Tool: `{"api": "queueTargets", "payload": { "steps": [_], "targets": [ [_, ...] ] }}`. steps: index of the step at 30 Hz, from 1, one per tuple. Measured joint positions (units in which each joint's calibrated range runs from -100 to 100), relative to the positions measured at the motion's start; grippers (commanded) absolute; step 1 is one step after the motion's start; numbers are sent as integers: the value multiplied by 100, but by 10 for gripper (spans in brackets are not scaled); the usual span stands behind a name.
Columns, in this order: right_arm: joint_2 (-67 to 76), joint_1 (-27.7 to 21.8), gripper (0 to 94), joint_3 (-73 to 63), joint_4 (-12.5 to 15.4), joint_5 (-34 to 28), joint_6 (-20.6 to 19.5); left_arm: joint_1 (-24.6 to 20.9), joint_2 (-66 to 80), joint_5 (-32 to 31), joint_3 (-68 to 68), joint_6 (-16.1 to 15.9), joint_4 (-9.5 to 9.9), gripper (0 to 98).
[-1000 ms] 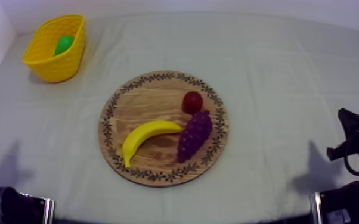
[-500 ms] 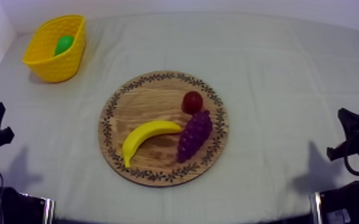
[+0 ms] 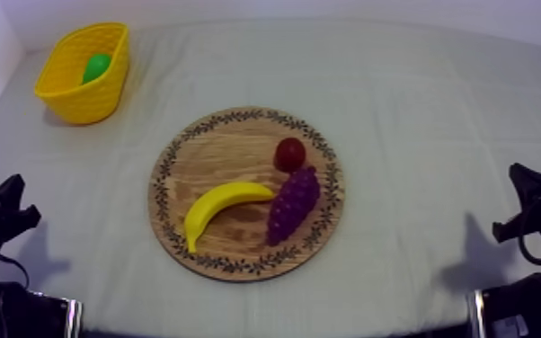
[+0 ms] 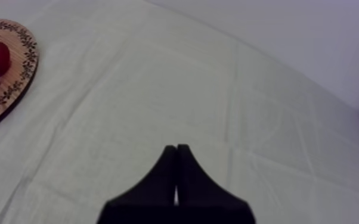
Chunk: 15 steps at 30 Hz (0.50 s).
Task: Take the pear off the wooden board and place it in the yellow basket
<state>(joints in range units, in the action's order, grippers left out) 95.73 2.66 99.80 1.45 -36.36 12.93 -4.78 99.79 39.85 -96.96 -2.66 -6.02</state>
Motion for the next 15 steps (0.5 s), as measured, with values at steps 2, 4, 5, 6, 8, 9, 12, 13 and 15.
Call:
{"api": "queueTargets", "payload": {
  "steps": [2,4,5,6,8,9,12,13,15],
  "targets": [
    [0,0,4,0,0,0,0,0,0,-55,-16,52,24,0],
    [0,0,4,0,0,0,0,0,0,-121,-47,147,66,0],
    [0,0,4,0,0,0,0,0,0,-157,-65,200,104,0],
    [0,0,4,0,0,0,0,0,0,-214,-79,266,148,0],
    [0,0,4,0,0,0,0,0,0,-272,-97,415,195,0],
    [0,0,4,0,0,0,0,0,0,-292,-103,478,207,0],
    [0,0,4,0,0,0,0,0,0,-311,-109,617,219,0],
    [0,0,4,0,0,0,0,0,0,-311,-109,654,226,0],
    [0,0,4,0,0,0,0,0,0,-318,-109,699,237,0]
  ]
}}
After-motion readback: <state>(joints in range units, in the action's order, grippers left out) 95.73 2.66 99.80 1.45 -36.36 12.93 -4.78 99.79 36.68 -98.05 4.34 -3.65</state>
